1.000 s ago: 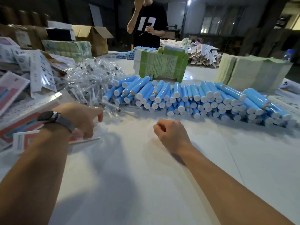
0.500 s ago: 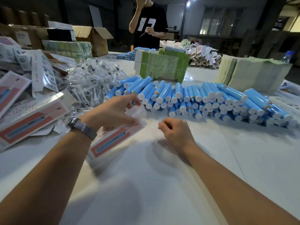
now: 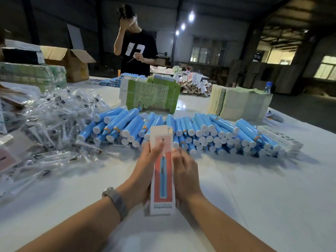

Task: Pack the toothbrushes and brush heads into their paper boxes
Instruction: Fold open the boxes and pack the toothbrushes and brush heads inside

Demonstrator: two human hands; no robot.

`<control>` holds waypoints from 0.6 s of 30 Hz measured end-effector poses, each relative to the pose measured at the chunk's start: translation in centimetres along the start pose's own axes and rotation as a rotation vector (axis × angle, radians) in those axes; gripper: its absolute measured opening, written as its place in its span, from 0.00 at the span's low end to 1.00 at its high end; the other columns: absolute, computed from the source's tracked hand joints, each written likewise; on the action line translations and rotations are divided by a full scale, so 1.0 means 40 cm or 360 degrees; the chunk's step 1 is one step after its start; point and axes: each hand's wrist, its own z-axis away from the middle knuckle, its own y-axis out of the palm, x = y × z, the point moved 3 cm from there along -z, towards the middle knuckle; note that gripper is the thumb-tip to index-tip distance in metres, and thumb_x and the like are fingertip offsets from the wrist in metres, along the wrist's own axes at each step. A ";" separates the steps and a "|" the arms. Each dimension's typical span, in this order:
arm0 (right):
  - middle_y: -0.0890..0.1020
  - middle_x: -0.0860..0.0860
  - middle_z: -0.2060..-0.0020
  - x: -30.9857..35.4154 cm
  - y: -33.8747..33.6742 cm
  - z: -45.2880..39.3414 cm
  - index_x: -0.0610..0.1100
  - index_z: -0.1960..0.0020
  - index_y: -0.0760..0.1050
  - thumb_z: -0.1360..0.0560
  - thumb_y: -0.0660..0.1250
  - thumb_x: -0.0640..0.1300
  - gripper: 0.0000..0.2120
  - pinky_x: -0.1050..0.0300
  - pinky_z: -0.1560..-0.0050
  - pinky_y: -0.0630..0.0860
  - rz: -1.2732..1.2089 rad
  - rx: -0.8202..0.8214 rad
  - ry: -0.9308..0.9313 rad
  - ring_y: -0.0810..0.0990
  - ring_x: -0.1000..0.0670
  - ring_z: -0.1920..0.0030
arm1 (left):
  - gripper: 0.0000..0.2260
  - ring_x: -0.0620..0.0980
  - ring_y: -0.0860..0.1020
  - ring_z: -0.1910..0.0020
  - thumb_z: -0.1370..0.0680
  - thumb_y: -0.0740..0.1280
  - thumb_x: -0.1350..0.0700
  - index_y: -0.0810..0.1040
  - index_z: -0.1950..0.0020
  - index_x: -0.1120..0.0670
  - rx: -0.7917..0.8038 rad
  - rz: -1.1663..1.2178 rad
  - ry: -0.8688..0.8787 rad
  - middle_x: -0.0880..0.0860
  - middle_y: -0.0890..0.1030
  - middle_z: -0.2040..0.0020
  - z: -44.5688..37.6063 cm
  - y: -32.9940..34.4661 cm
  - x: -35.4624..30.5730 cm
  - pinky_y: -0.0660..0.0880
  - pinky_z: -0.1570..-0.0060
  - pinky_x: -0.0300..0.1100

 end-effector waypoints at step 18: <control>0.78 0.46 0.44 0.024 -0.183 -0.374 0.46 0.42 0.74 0.22 0.63 0.46 0.10 0.53 0.58 0.67 0.2172 -0.0377 0.0003 0.71 0.43 0.41 | 0.25 0.59 0.82 0.62 0.31 0.69 0.58 0.73 0.41 0.34 0.0172 -0.0112 0.0585 0.52 0.82 0.52 0.009 0.017 -0.031 0.81 0.63 0.46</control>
